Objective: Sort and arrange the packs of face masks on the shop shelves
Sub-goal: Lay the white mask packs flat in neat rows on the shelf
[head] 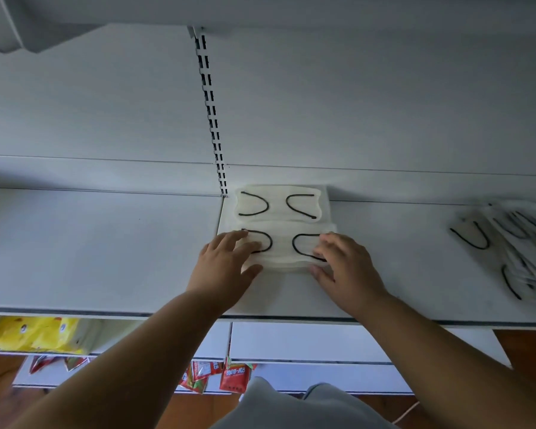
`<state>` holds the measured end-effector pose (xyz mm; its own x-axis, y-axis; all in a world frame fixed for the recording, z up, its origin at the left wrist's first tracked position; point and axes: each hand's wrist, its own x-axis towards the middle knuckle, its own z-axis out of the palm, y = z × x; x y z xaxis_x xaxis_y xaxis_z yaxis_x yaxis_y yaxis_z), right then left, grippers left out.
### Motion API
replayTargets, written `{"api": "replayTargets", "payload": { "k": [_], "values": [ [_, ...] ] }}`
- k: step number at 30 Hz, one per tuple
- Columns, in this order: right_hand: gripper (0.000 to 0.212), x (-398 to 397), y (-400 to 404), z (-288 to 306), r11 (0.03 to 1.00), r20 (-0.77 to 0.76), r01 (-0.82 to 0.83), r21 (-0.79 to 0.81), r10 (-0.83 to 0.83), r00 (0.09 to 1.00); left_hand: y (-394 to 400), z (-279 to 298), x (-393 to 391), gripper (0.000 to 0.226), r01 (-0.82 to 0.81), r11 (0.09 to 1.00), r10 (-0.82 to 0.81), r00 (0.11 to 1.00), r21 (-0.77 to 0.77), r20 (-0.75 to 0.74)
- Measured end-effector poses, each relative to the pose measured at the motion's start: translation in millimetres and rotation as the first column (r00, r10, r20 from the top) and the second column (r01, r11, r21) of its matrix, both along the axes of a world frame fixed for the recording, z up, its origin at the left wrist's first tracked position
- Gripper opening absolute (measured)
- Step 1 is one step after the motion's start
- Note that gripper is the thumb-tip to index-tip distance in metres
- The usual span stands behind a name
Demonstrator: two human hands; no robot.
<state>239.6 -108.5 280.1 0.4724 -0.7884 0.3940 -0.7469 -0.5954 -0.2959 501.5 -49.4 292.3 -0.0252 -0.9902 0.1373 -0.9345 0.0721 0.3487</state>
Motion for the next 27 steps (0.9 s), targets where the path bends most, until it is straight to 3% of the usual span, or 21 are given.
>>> {"api": "replayTargets", "payload": {
  "k": [7,12,18,23,27],
  "values": [
    [0.037,6,-1,8,0.998,-0.079,0.028,0.048,-0.025,0.997,0,2,1,0.047,0.03,0.999,-0.031,0.998,0.012,0.062],
    [0.062,6,4,3,0.986,-0.09,0.106,0.125,-0.095,0.991,0,0,0,0.061,0.011,1.0,-0.012,0.999,0.011,0.044],
    [0.05,12,0,1,1.0,-0.229,-0.007,0.006,0.009,0.973,-7,-2,-9,0.052,0.081,0.995,-0.086,0.991,0.054,0.099],
    [0.037,7,-2,-7,0.993,-0.183,0.038,0.115,-0.016,0.983,-11,-2,-9,0.054,0.083,0.995,-0.087,0.994,0.059,0.07],
    [0.045,10,-1,-11,0.954,-0.144,0.113,0.276,-0.075,0.987,-11,-6,-8,0.058,0.083,0.995,-0.085,0.996,0.058,0.03]
  ]
}}
